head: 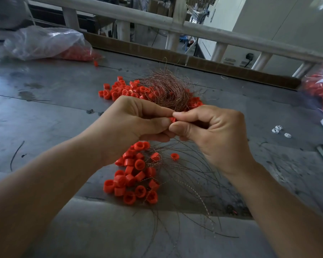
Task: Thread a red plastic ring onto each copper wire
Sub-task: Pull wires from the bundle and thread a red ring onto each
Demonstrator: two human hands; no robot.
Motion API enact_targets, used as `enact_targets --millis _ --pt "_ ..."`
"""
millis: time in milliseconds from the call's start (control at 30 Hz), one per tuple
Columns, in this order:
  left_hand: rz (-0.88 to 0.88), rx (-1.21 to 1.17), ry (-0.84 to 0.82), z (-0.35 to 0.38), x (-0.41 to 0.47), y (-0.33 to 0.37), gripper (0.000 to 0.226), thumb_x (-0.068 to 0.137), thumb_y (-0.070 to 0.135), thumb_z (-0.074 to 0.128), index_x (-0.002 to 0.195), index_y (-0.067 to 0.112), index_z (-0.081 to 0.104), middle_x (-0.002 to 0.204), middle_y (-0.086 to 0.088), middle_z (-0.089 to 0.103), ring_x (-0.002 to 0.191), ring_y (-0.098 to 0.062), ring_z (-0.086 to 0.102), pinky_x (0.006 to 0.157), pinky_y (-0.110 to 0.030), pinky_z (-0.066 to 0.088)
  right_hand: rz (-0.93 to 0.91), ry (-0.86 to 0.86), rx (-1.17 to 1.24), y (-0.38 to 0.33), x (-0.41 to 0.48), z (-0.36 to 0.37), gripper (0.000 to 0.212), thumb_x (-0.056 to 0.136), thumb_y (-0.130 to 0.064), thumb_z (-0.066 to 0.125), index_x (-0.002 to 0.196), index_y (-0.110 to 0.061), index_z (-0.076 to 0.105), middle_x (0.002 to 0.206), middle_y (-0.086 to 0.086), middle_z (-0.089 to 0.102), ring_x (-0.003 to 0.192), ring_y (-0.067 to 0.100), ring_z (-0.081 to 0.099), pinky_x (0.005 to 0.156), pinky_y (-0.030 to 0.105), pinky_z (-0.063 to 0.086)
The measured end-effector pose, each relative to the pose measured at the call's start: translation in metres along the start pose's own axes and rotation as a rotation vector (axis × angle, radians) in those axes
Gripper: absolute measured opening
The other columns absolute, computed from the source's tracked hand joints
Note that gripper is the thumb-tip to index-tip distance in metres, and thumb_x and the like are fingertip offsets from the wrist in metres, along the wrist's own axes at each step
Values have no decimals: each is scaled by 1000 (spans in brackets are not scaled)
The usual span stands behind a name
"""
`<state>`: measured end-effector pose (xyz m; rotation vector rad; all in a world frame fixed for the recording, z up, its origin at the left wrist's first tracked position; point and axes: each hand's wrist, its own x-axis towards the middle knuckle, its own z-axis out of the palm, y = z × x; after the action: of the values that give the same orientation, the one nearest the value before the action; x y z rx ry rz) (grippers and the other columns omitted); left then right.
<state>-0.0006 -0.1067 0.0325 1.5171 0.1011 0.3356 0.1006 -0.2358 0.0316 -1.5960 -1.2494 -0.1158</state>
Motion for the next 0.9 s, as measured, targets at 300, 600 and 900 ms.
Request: enact_targets --millis 300,600,900 --pt "-35 -52 -138 -5 -1 3 30 62 14 64 91 15 72 73 -7 72 67 -14 69 59 -19 54 31 -228 90 -3 6 -9 27 68 -34 67 94 -32 62 77 -15 59 74 0 59 64 16 48" --pt "20 -28 -110 5 -3 1 62 65 27 70 122 20 48 80 -9 73 72 -18 71 60 -20 54 3 -339 -159 -3 5 -7 9 84 -26 57 80 -18 55 79 -10 47 69 0 45 63 9 35" --pt "112 -3 -80 11 -6 0 66 61 24 68 123 26 44 76 -11 72 70 -21 71 59 -22 55 -47 -275 -246 -7 2 -1 6 81 -14 57 80 -8 59 76 -15 43 71 0 44 64 9 36"
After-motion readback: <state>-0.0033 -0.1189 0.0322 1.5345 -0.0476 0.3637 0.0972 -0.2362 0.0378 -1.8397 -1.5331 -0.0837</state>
